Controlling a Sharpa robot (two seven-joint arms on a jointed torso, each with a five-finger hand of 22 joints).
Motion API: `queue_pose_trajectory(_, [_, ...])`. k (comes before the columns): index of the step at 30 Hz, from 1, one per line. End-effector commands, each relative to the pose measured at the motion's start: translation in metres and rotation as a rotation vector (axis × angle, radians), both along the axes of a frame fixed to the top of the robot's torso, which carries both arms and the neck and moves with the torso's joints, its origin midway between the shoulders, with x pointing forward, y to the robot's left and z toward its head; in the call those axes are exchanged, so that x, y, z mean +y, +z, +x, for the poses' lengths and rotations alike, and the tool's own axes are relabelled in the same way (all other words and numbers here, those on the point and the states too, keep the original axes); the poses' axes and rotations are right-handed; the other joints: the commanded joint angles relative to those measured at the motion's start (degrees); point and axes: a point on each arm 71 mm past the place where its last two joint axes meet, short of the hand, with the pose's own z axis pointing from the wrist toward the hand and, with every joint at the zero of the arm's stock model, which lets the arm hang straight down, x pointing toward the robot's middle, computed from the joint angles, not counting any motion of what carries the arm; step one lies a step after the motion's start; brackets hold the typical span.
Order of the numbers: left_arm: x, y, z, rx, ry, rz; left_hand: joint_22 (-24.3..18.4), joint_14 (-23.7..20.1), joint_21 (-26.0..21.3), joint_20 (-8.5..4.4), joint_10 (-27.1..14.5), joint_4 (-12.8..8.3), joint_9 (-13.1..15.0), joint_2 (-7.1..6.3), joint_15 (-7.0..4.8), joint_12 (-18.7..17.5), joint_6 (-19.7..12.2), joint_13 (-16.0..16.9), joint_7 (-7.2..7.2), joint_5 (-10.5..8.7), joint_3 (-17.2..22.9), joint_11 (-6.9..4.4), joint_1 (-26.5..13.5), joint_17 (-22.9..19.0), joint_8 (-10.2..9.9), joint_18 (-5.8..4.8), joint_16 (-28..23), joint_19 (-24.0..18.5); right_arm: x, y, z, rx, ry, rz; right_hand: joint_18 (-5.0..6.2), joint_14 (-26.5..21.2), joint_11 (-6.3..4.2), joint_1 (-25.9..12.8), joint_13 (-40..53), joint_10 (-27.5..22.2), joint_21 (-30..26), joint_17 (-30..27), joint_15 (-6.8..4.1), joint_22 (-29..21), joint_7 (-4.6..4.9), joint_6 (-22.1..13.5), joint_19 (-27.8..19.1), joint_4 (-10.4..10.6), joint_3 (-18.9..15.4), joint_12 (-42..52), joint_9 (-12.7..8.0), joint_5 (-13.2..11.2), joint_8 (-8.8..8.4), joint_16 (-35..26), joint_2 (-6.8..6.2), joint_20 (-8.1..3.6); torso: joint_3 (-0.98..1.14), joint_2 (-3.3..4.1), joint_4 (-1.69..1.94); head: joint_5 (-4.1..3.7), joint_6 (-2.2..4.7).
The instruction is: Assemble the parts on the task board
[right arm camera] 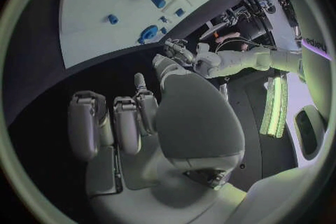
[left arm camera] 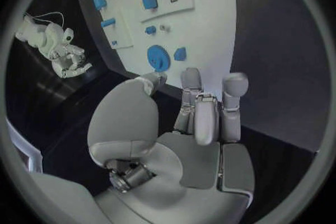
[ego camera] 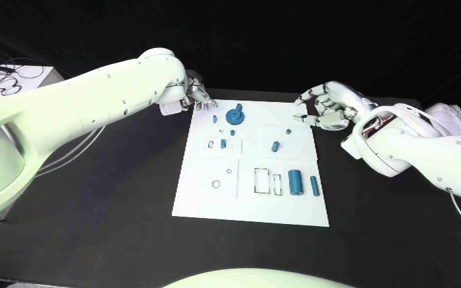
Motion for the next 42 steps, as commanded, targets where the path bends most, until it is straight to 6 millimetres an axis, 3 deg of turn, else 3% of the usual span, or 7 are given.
queue_pose_trajectory(1, [0.0,-0.002,0.002,0.026,-0.029,0.014,0.0,1.9,-0.2,0.28,-0.2,0.0,0.0,0.01,0.34,-0.1,-0.2,-0.1,0.05,0.21,-0.2,0.02,0.3,4.9,-0.2,0.76,-0.3,-0.2,0.0,0.003,-0.001,-0.019,-0.003,0.036,1.36,4.6,0.03,-0.4,5.0,-1.1,-1.4,10.0,0.28,6.6,0.14,-0.5,1.6,0.0,0.5,-1.1,-0.1,-0.2,-0.19,-0.9,-0.25,0.27,-0.13,0.22,-0.21,0.15,0.03])
queue_pose_trajectory(5, [-0.001,-0.003,0.004,0.023,-0.028,-0.005,0.0,1.9,-0.2,0.31,-0.3,0.0,-0.1,0.04,0.38,-0.1,-0.2,-0.1,0.09,0.22,-0.3,0.05,0.3,5.0,-0.3,0.75,-0.3,-0.2,-0.001,0.005,0.0,-0.028,-0.009,0.087,4.64,0.7,0.0,-0.6,-5.3,-10.6,-16.7,-0.9,0.13,-5.4,0.13,-1.4,-4.8,0.0,2.2,-13.3,-0.2,-0.2,-0.27,-9.5,-0.9,0.11,-0.2,0.25,-0.19,0.07,0.02])
queue_pose_trajectory(8, [-0.003,-0.003,0.005,0.022,-0.033,-0.015,0.0,1.9,-0.2,0.33,-0.3,0.0,-0.1,0.09,0.39,-0.1,-0.2,-0.1,0.1,0.23,-0.3,0.06,0.3,5.0,-0.3,0.74,-0.3,-0.1,-0.001,0.005,0.0,-0.028,-0.007,0.107,9.17,-8.6,0.45,-0.4,-22.8,-24.7,-46.7,-21.1,0.61,-28.4,0.59,-2.9,-15.8,0.0,4.1,-33.5,0.2,-0.2,0.31,-30.7,-1.62,0.54,-0.16,0.24,-0.22,0.16,0.06])
queue_pose_trajectory(11, [-0.004,-0.003,0.006,0.023,-0.035,-0.028,0.1,1.9,-0.2,0.38,-0.4,0.1,-0.2,0.14,0.44,-0.1,-0.2,-0.1,0.16,0.16,-0.4,0.12,0.2,5.0,-0.4,0.74,-0.3,-0.2,-0.001,0.006,0.001,-0.024,-0.007,0.132,9.14,-13.9,1.06,-0.3,-28.6,-27.0,-55.2,-30.2,1.33,-35.2,1.23,-4.3,-16.6,0.0,5.5,-37.9,0.7,-0.3,1.75,-45.4,-2.01,1.45,-0.12,0.25,-0.21,0.19,0.04])
queue_pose_trajectory(18, [-0.007,-0.008,0.007,0.036,-0.038,-0.041,0.2,1.9,-0.1,0.5,-0.4,0.1,-0.5,0.33,0.55,0.0,0.0,-0.1,0.25,-0.03,-0.6,0.22,-0.3,5.2,-0.5,0.71,-0.1,-0.1,-0.001,0.008,0.002,-0.043,-0.009,0.182,9.14,-14.7,1.65,-0.3,-40.8,-26.8,-65.9,-33.3,2.26,-45.6,1.44,-5.1,-15.5,-0.5,8.6,-45.4,1.1,0.1,4.9,-59.2,-3.08,2.25,-0.11,0.3,-0.32,0.27,-0.01])
queue_pose_trajectory(28, [-0.008,-0.016,0.006,0.067,-0.043,-0.029,0.2,1.9,-0.2,0.54,-0.5,0.1,-0.5,0.37,0.58,0.1,0.0,-0.1,0.25,-0.11,-0.7,0.24,-0.3,5.2,-0.6,0.73,-0.1,-0.1,-0.002,0.009,0.003,-0.036,-0.012,0.231,9.15,-18.6,3.69,-1.6,-59.5,-24.2,-77.4,-41.4,5.04,-58.6,2.76,-4.4,-18.2,-1.8,12.2,-58.7,-0.8,0.6,4.84,-75.6,-3.75,5.3,-0.14,0.25,-0.21,0.14,-0.22])
queue_pose_trajectory(42, [-0.006,-0.02,0.006,0.087,-0.043,-0.02,0.3,1.9,-0.1,0.59,-0.5,-0.1,-0.6,0.5,0.6,0.1,0.1,-0.1,0.2,-0.11,-0.7,0.21,0.0,5.3,-0.6,0.72,-0.1,-0.1,-0.002,0.008,0.004,-0.022,-0.015,0.247,9.21,-19.3,4.34,-2.5,-64.2,-23.5,-77.6,-44.5,5.91,-63.2,3.35,-4.5,-19.9,-2.8,12.4,-61.0,-1.6,0.7,4.28,-79.2,-3.73,6.26,-0.16,0.24,-0.22,0.12,-0.47])
